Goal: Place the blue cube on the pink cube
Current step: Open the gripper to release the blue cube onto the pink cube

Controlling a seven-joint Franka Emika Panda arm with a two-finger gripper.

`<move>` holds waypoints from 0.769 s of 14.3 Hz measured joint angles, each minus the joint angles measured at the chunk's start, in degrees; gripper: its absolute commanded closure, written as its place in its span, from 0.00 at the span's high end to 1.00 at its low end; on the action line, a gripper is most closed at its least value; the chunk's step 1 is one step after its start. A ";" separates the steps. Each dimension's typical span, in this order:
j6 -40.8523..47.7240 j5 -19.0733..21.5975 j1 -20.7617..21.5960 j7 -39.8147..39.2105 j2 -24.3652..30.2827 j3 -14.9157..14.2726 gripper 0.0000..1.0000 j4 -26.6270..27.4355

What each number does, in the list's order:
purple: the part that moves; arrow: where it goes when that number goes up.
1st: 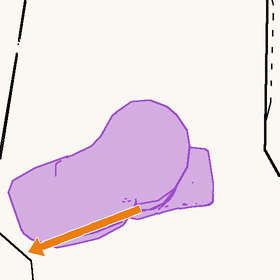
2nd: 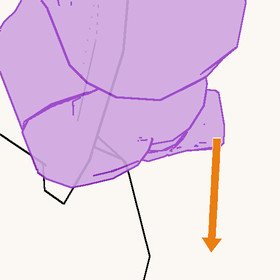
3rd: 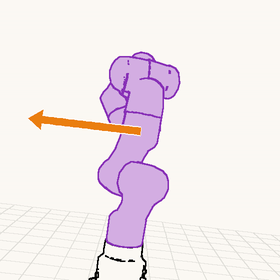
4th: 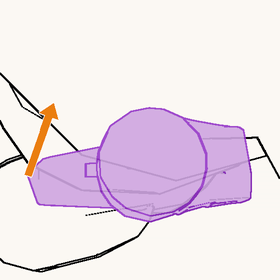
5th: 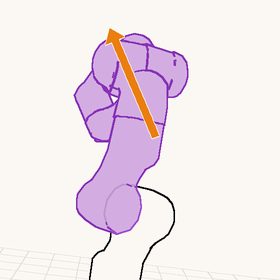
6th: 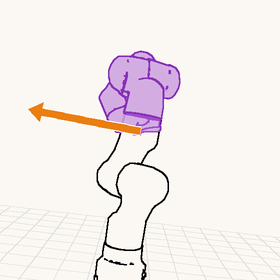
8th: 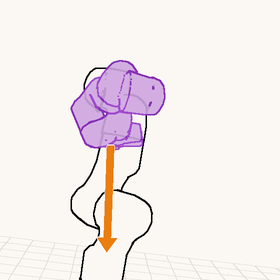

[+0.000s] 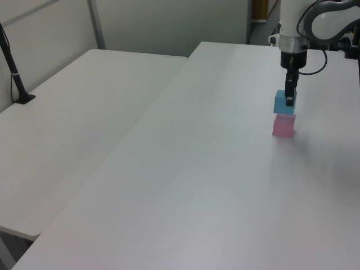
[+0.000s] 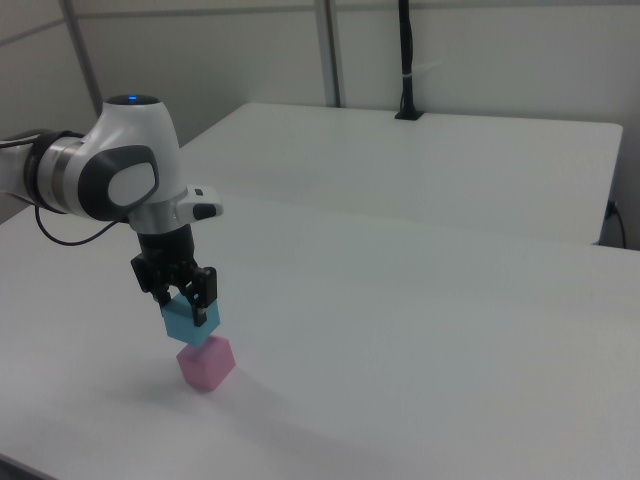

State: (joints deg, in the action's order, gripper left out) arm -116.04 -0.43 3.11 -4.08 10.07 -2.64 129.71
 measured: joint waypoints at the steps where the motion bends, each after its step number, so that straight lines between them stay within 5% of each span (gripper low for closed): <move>1: 0.00 -0.34 -0.03 0.00 0.00 0.00 0.66 0.25; 11: -3.07 -2.78 0.00 0.10 -0.57 0.00 0.67 2.57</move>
State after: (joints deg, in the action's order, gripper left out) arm -119.11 -3.22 3.11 -3.98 9.50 -2.64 132.28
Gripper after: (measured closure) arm 0.339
